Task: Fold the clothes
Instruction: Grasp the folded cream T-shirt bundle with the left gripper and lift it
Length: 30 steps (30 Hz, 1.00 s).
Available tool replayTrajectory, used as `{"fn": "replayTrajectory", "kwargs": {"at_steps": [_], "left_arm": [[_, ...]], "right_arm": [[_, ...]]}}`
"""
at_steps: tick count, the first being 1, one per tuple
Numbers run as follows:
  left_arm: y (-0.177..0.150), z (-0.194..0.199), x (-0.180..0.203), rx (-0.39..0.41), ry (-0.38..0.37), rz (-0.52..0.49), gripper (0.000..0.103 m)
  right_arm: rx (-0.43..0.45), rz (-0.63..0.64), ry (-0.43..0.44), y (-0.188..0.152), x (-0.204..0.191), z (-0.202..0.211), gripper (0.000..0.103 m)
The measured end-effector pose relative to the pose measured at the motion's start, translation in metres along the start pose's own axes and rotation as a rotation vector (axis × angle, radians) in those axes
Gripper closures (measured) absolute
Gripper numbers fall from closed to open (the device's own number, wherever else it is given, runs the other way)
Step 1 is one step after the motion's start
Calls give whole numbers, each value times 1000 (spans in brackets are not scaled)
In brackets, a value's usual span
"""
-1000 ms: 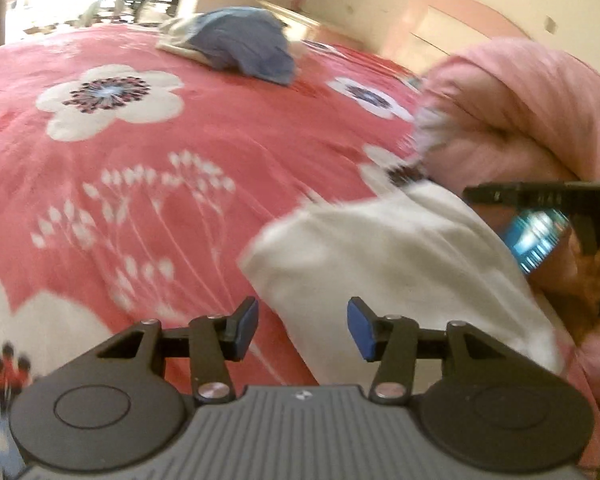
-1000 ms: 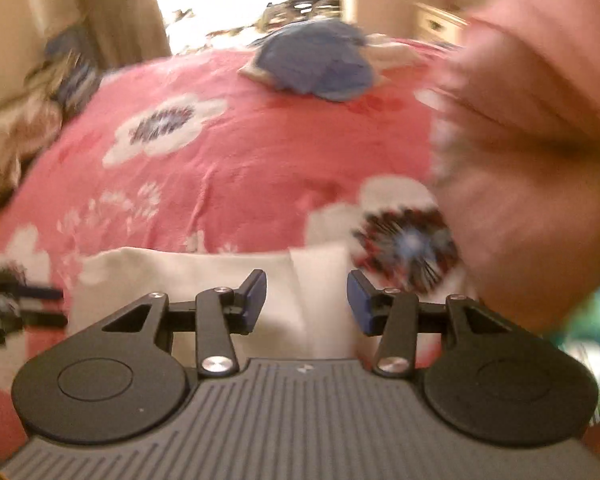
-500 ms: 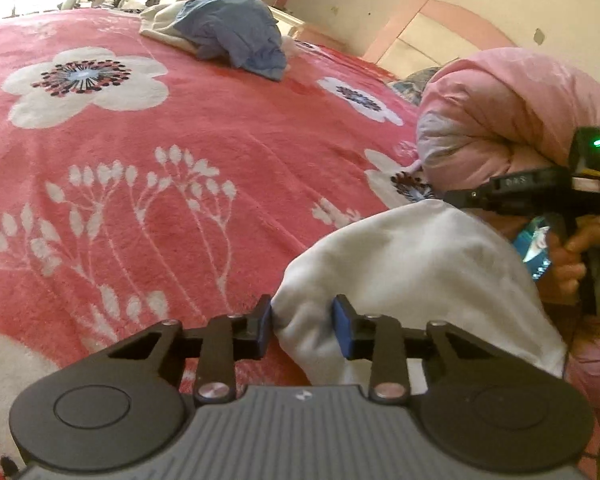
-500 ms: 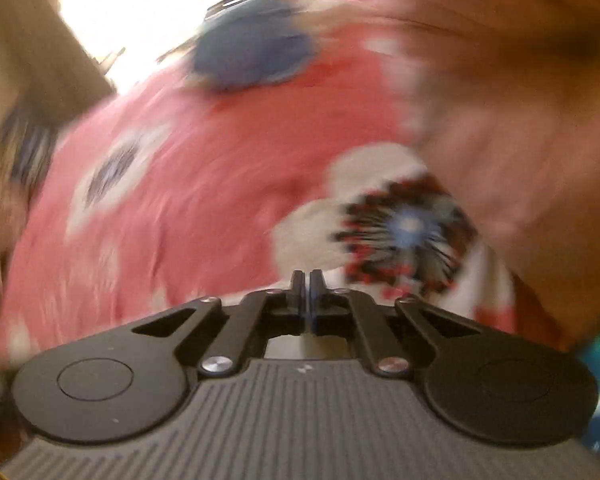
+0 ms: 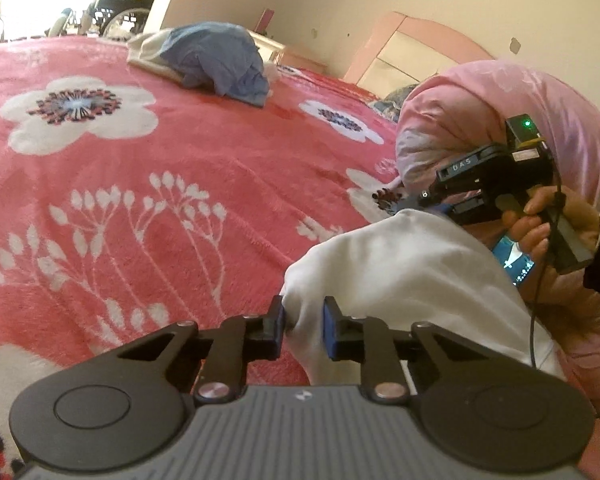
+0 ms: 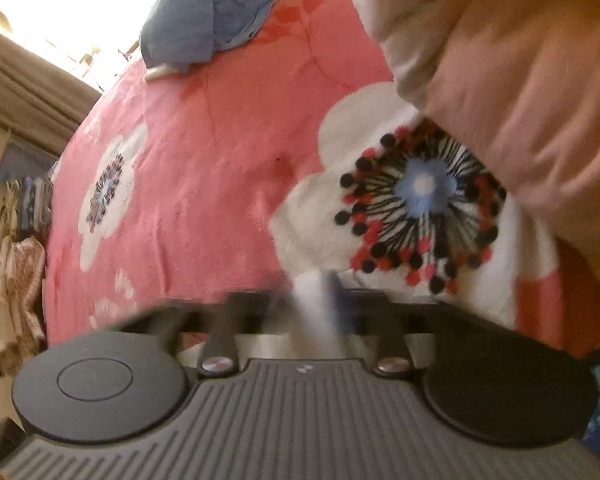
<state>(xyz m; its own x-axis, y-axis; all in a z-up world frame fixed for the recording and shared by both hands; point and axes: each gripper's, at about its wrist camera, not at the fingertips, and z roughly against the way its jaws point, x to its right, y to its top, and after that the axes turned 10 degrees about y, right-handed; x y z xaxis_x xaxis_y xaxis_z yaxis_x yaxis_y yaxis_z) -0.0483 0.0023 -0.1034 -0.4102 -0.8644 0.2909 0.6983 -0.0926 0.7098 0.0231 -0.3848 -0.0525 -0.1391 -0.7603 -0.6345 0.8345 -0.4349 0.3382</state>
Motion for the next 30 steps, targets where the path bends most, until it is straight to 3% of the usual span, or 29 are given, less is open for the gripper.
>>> {"fn": "replayTrajectory", "kwargs": {"at_steps": [5, 15, 17, 20, 23, 26, 28, 30], "left_arm": [[-2, 7, -3, 11, -7, 26, 85], [-1, -7, -16, -49, -32, 122, 84], [0, -10, -17, -64, -28, 126, 83], [1, -12, -19, -77, -14, 127, 77], [3, -5, -24, -64, 4, 154, 69], [7, 14, -30, -3, 62, 189, 68], [9, 24, -34, 38, 72, 203, 64], [11, 24, -38, 30, 92, 212, 64]], "right_arm": [[121, -49, 40, -7, 5, 19, 93], [160, -57, -65, -10, 23, -7, 93], [172, -36, -82, -9, 25, 0, 93], [246, -7, -179, -2, 31, 19, 95], [256, 27, -156, -3, 24, 44, 95], [213, 199, -78, -22, -11, 65, 94], [131, 334, -18, -40, -35, 69, 92], [25, 464, 11, -58, -49, 61, 94]]}}
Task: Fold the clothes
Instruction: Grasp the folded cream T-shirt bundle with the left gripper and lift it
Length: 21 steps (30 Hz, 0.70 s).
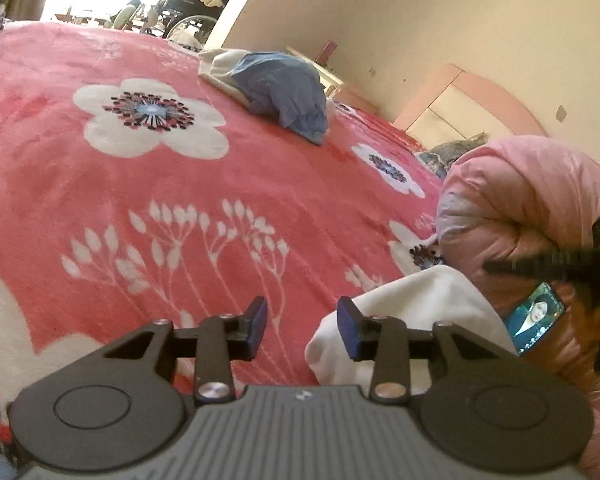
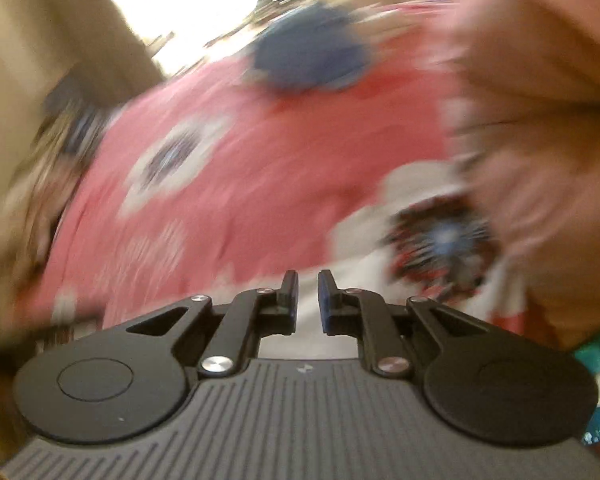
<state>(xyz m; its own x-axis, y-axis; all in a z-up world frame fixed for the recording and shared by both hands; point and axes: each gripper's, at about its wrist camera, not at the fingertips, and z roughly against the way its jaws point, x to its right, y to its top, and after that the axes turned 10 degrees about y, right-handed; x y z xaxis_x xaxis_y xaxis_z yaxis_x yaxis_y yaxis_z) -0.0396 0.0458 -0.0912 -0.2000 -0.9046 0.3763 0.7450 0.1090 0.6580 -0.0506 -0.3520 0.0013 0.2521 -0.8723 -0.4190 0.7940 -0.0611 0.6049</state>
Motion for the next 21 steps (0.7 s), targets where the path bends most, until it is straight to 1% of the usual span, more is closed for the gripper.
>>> {"fn": "replayTrajectory", "kwargs": {"at_steps": [2, 4, 5, 6, 8, 10, 11, 12, 15, 17, 19, 21], "left_arm": [[2, -3, -6, -20, 27, 19, 65], [4, -2, -17, -34, 48, 69, 66], [4, 2, -22, -39, 43, 87, 66], [3, 6, -26, -46, 31, 101, 65], [1, 13, -33, -68, -1, 123, 61], [-5, 13, -34, -122, -55, 124, 55], [-9, 11, -33, -152, -83, 123, 54], [-13, 6, -31, -187, -115, 124, 51], [-23, -13, -20, -263, -191, 141, 49], [-28, -28, -15, -291, -218, 180, 48], [-27, -40, -12, -302, -268, 233, 47], [-24, -49, -11, -303, -302, 283, 47]], "right_arm": [[-110, 39, -63, -13, 3, -18, 95], [-117, 11, -213, -19, 20, -20, 97], [-118, -5, -290, -22, 29, -21, 90], [-98, 21, -300, -22, 24, -13, 90], [-54, 78, -310, -20, 12, 3, 90], [-10, 135, -319, -19, 0, 20, 90], [11, 164, -324, -18, -6, 28, 90], [18, 200, -301, -19, -16, 32, 90], [15, 264, -173, -21, -36, 32, 88], [-4, 277, -142, -25, -43, 23, 84], [-18, 256, -135, -30, -43, 15, 80], [-25, 192, -141, -36, -32, 16, 78]]}}
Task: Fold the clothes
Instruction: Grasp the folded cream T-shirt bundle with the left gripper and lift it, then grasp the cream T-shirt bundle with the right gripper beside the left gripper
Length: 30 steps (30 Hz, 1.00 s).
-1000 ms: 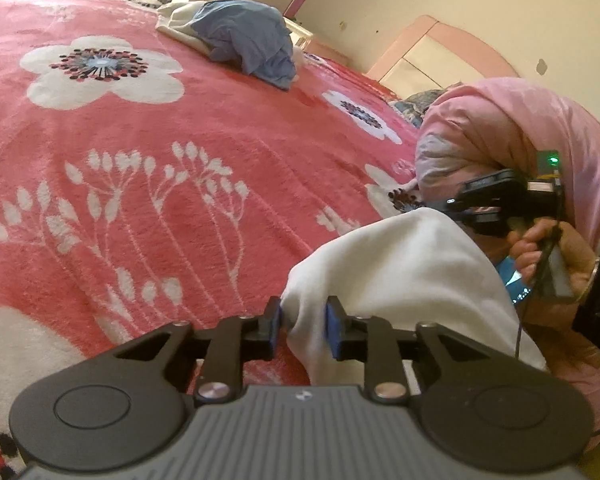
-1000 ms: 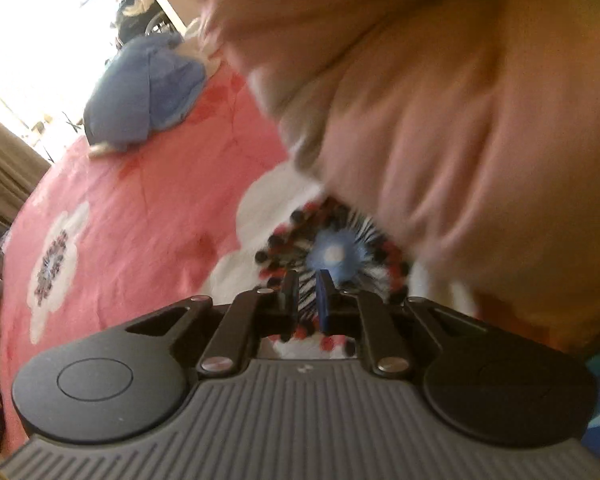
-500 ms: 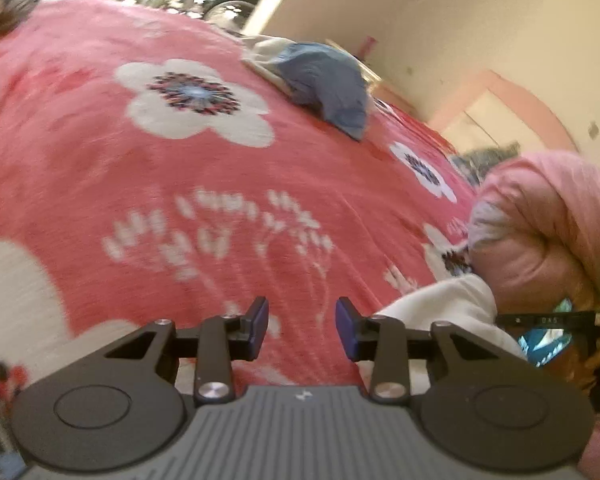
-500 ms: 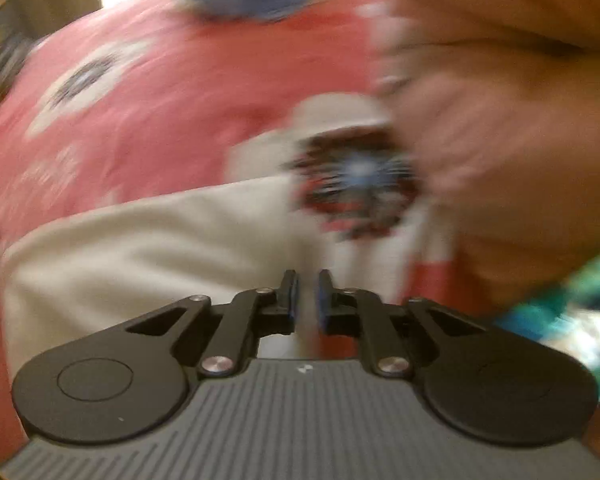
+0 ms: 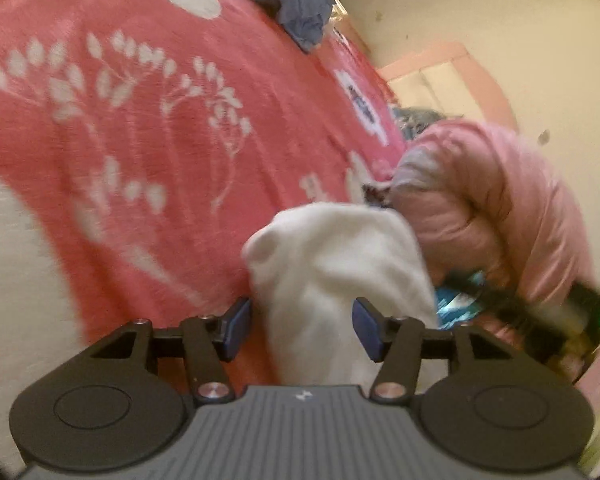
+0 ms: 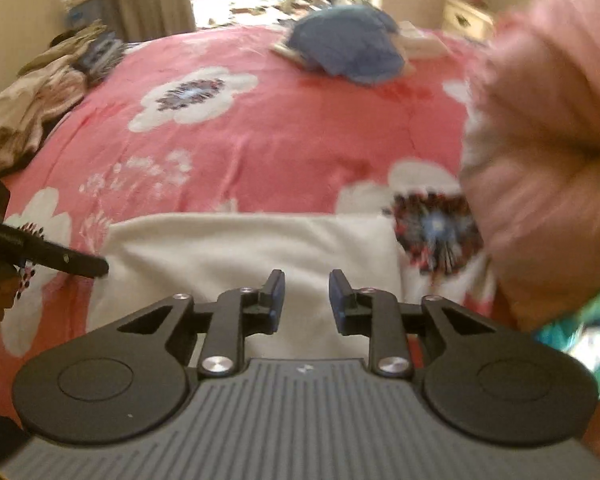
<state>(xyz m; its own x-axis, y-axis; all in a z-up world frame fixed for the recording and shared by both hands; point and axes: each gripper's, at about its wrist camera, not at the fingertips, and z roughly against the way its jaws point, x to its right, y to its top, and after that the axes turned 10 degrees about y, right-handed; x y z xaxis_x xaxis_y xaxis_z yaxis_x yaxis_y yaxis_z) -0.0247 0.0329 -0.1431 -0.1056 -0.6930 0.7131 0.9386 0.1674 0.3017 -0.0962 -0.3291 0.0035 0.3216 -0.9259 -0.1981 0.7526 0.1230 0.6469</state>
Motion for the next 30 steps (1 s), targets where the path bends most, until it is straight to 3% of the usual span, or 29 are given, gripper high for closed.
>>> {"fn": "replayTrajectory", "kwargs": {"at_steps": [2, 3, 6, 10, 13, 15, 19, 21, 24, 26, 28, 30], "left_arm": [[7, -8, -1, 15, -3, 33, 66], [11, -11, -3, 22, 1, 44, 82], [17, -19, -4, 19, 12, 54, 81], [15, -24, -11, -5, 7, 105, 74], [12, -17, -16, -15, -22, 155, 62], [9, -12, -14, -10, -9, 145, 60], [10, -15, -4, 8, 64, 133, 74], [12, -19, -3, 14, 78, 147, 74], [14, -20, -1, 23, 99, 145, 74], [14, -19, 3, 29, 117, 124, 74], [13, -18, 4, 31, 127, 116, 73], [13, -16, 4, 29, 128, 122, 72]], "right_arm": [[10, -92, -13, -7, 17, 5, 76], [16, -138, -20, -11, 25, 7, 76], [54, -193, -12, -20, 34, 15, 76], [44, -48, 169, -23, 8, 12, 76], [-35, 96, 356, -26, -26, 0, 76], [-98, 188, 483, -28, -47, -6, 76], [-270, 325, 686, -47, -90, -18, 77], [-390, 374, 722, -69, -101, -25, 78], [-562, 398, 660, -114, -98, -31, 79], [-566, 364, 658, -135, -90, -19, 80], [-626, 311, 634, -143, -88, -10, 81], [-609, 342, 596, -141, -89, 7, 80]]}}
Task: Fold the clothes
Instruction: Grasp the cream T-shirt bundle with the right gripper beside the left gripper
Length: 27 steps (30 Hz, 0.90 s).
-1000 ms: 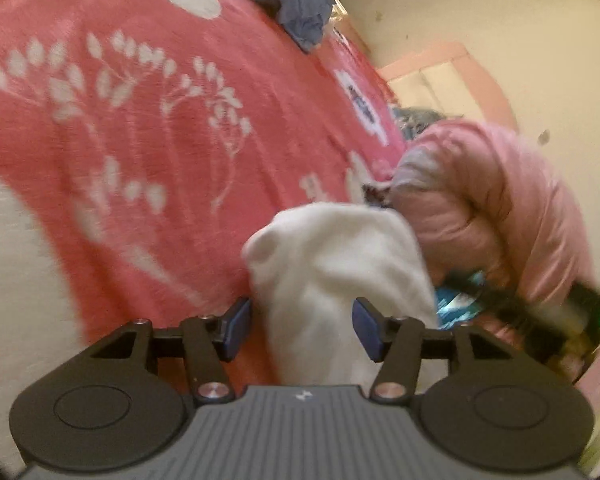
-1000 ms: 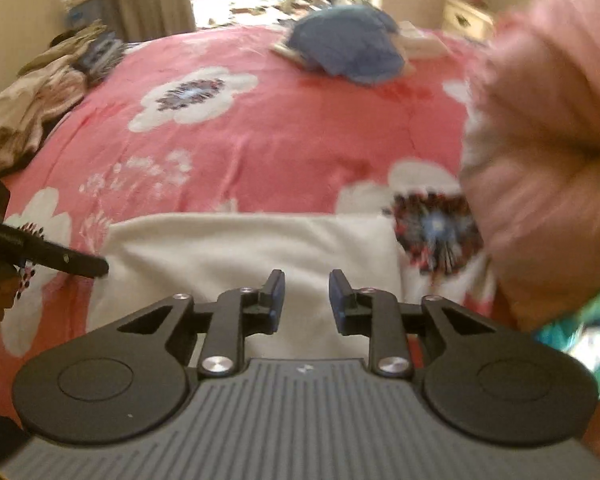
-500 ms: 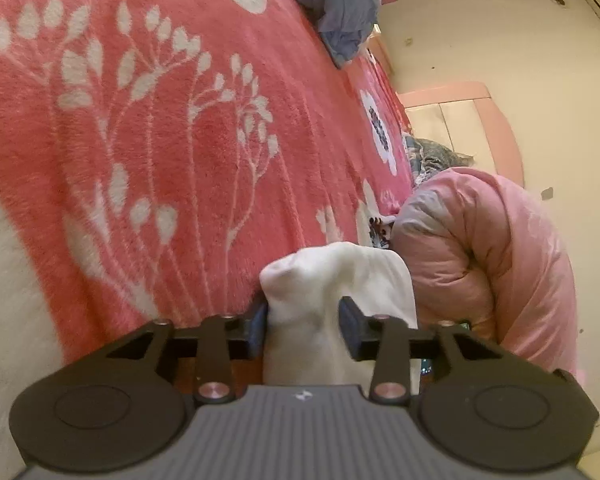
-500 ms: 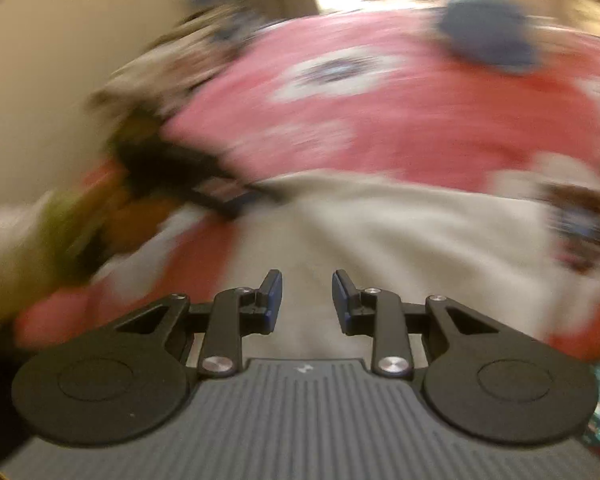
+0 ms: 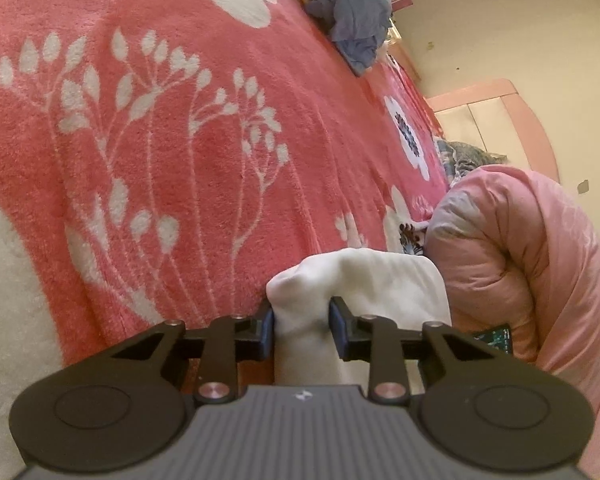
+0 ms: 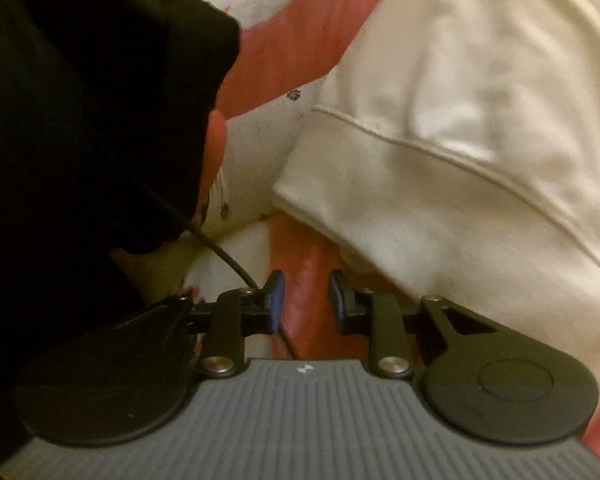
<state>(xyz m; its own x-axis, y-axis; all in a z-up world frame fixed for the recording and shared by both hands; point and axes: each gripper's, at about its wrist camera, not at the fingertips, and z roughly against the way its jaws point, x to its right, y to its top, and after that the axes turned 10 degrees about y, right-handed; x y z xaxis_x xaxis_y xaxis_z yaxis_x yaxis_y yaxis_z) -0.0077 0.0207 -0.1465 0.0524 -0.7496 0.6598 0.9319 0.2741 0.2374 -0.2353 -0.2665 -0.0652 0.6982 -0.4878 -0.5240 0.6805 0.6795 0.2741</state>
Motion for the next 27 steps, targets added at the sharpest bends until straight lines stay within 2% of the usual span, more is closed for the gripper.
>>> {"fn": "replayTrajectory", "kwargs": {"at_steps": [2, 4, 6, 9, 11, 13, 16, 18, 20, 22, 25, 27], "left_arm": [[-1, 2, 1, -1, 5, -7, 69], [-4, 7, 3, -4, 4, -26, 63], [-10, 11, 3, -9, -2, -47, 58], [-18, 14, 2, -22, -10, -69, 53], [-22, 14, 3, -32, -17, -88, 51], [-25, 14, 3, -44, -27, -106, 50], [-29, 13, 3, -75, -46, -128, 50], [-33, 12, 3, -92, -56, -142, 50], [-38, 11, 2, -106, -67, -156, 49], [-43, 9, 1, -117, -83, -168, 49], [-49, 6, 4, -127, -95, -195, 47], [-52, 5, 8, -125, -98, -218, 46]], "right_arm": [[93, -19, -23, 4, -4, 25, 80], [257, -34, -91, 6, -3, 62, 79], [441, -135, -152, -2, 15, 99, 77], [672, -324, -269, -23, 49, 132, 69], [794, -467, -274, -35, 78, 142, 60], [881, -576, -250, -41, 109, 140, 54], [939, -662, -201, -32, 151, 128, 44], [967, -695, -175, -27, 172, 119, 43], [968, -701, -152, -17, 191, 114, 39], [966, -728, -92, -13, 206, 105, 34], [948, -724, -27, -15, 211, 97, 27], [931, -717, 66, -23, 204, 94, 27]]}}
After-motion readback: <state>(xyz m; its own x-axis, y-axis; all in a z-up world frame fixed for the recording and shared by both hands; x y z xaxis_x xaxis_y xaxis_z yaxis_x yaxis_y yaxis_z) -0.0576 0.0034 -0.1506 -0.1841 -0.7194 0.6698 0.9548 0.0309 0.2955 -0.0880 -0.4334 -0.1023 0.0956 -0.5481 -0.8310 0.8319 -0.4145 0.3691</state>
